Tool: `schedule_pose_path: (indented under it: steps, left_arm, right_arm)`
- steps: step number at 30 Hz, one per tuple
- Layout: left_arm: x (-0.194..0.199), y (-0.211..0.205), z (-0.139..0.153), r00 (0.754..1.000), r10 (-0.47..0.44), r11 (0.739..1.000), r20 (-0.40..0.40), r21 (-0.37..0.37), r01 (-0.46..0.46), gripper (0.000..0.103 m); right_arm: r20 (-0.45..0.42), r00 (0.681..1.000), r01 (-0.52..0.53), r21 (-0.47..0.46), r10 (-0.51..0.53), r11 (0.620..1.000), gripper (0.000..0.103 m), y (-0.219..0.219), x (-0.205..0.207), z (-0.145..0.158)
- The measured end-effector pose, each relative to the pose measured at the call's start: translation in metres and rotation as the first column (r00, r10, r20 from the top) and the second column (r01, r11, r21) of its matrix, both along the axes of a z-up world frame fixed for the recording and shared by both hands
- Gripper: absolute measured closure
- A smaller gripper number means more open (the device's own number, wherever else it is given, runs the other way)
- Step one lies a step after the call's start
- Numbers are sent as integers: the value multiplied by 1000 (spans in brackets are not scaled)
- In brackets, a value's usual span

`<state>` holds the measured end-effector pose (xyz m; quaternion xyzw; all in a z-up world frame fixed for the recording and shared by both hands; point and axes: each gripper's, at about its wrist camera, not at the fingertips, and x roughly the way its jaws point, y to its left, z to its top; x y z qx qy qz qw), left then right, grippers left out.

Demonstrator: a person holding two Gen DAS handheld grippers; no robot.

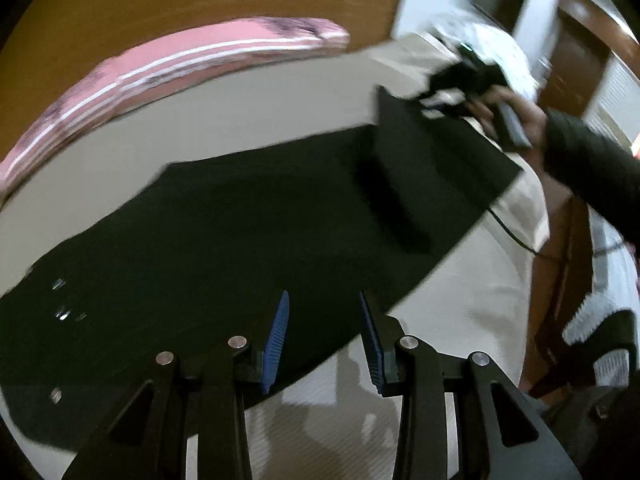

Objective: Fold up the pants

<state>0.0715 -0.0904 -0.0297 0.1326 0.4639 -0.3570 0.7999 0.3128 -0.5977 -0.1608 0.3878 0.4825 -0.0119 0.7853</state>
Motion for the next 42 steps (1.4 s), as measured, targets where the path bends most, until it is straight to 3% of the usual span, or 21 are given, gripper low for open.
schedule_pose_path:
  steps: [4,8,17,19,20,21,24,30,34,37,42]
  left_arm:
    - [-10,-36,-10,997,-77,997,15,15,76,66]
    - [-13,-63,-20,991,-132,991,13,16,132,66]
    - [-14,-104,-39,985,-151,987,87,67,146,66]
    - [-16,-110,-43,982,-157,985,108,94,147,71]
    - [-17,-111,-43,980,-159,984,123,102,147,78]
    - [-17,-112,-44,978,-160,984,133,106,146,85]
    - [-20,-109,-43,974,-176,982,142,93,164,91]
    - [-23,-108,-45,965,-220,974,141,93,208,92]
    - [-27,-112,-48,960,-233,969,154,123,216,92]
    - [-29,-115,-50,954,-245,964,170,144,222,92]
    - [-28,-117,-51,953,-254,963,165,139,233,92]
  right_arm:
    - [-10,1000,-5,-7,5,1000,97,-3,6,3]
    - [38,999,-4,-47,6,999,99,-4,-2,27]
    - [160,987,14,-48,-6,999,99,-17,-38,90]
    - [178,984,23,-65,-11,998,99,-22,-51,99]
    - [184,983,35,-82,-19,996,99,-26,-59,103]
    - [188,982,46,-81,-30,996,99,-32,-69,103]
    - [172,983,87,-88,-71,992,99,-47,-92,98]
    - [62,985,167,-114,-161,979,99,-78,-142,52]
    - [14,975,220,-45,-220,974,100,-91,-161,22]
    - [27,969,248,-29,-247,968,100,-94,-171,22]
    - [65,959,280,-91,-275,956,100,-87,-189,33]
